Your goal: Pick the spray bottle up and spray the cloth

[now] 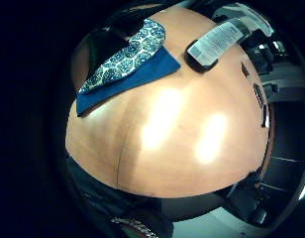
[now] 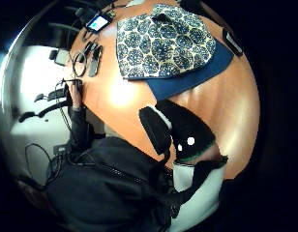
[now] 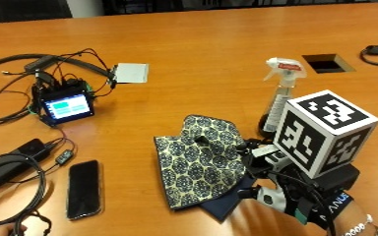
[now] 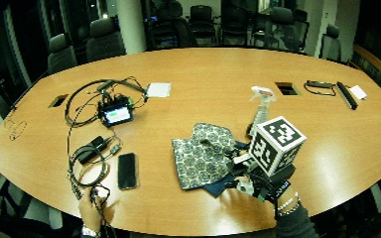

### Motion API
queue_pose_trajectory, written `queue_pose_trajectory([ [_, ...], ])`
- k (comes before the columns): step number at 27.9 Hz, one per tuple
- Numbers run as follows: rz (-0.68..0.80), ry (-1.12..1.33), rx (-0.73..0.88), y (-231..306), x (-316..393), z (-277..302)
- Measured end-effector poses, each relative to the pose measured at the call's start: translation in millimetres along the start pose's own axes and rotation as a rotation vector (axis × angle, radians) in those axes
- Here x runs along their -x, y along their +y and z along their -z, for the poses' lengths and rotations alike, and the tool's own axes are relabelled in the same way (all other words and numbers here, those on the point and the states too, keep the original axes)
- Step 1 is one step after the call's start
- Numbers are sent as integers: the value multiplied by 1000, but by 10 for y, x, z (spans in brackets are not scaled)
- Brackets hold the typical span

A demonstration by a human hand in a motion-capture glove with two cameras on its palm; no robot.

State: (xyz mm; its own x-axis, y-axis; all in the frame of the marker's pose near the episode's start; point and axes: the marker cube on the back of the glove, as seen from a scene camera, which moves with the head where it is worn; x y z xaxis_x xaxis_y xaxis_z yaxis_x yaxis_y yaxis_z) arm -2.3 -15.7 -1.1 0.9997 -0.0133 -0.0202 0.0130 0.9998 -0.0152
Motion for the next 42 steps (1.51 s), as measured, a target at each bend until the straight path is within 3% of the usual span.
queue_pose_trajectory([
  [21,-106,-57,-51,-431,-381,153],
  [42,-308,-301,-299,-1165,-941,-105],
])
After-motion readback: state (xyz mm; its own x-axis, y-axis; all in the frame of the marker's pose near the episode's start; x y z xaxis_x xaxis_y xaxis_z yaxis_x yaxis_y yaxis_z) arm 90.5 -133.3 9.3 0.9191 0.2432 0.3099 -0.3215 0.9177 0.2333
